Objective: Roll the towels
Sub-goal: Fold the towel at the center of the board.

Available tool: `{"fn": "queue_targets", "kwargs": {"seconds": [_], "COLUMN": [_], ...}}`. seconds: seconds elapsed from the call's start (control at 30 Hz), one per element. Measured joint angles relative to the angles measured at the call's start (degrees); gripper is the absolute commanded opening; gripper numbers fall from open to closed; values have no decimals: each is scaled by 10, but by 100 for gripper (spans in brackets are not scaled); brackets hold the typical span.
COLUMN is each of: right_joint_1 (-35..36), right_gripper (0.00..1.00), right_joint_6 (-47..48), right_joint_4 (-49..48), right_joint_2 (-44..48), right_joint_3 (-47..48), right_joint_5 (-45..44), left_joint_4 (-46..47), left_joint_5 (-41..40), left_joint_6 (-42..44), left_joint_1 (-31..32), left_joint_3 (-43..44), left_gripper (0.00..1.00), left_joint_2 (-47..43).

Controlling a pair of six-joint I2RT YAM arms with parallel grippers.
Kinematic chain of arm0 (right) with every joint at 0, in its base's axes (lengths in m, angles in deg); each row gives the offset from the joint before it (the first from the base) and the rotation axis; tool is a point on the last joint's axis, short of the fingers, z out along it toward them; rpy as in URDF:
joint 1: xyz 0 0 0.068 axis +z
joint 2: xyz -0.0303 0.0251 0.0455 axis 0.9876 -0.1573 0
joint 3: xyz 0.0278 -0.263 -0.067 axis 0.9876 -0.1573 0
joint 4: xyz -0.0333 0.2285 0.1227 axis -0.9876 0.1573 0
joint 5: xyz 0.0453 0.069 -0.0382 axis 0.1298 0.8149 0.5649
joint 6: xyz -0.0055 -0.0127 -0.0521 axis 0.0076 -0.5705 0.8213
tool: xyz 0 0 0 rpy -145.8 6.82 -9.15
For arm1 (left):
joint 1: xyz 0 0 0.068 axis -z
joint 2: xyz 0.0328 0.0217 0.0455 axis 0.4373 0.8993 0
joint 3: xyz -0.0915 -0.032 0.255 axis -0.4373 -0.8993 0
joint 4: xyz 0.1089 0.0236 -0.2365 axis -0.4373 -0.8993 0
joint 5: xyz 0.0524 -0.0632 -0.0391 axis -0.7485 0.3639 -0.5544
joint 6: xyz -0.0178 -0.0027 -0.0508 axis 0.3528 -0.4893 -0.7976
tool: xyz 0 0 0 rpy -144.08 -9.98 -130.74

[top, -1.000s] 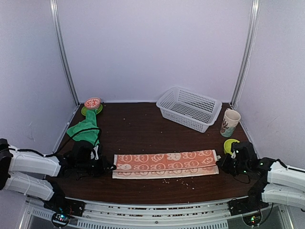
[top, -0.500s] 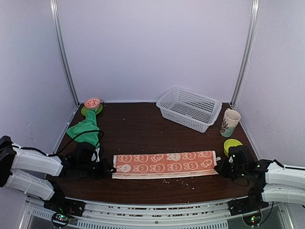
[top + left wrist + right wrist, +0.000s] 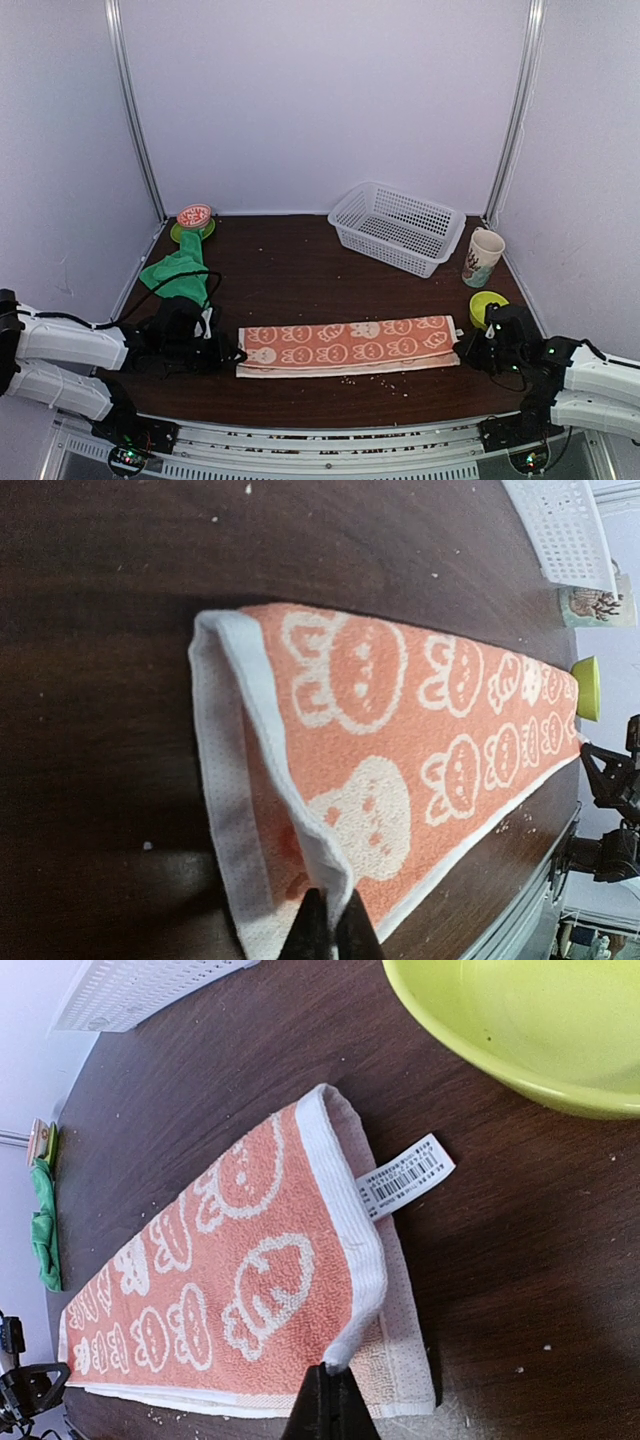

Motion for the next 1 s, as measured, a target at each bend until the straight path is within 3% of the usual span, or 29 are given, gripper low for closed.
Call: {"fn": "queue_targets", "kwargs": {"seconds": [0.7, 0.77, 0.87, 0.93, 1.0], "right_joint_1": [4, 4, 5, 6, 9], "right_gripper": [0, 1, 24, 51, 72], "right_joint_6": [-19, -21, -25, -36, -38], "right_joint_4": [26, 26, 28, 32, 33], "right_joint_2": [22, 22, 23, 29, 43], "right_joint_3": [-38, -40, -40, -40, -38], "right_joint_5": [-8, -8, -9, -10, -11], "left_joint_4": [4, 11, 23, 30, 34], "left_joint_5": [-2, 0, 3, 9, 10], "left_joint_6": [2, 3, 7, 9, 10], "left_joint_1": [23, 25, 26, 29, 33], "left_joint_3": [6, 6, 6, 7, 9], "left_gripper": [0, 10, 35, 51, 59], "left_joint_2": [52, 59, 64, 63, 57]}}
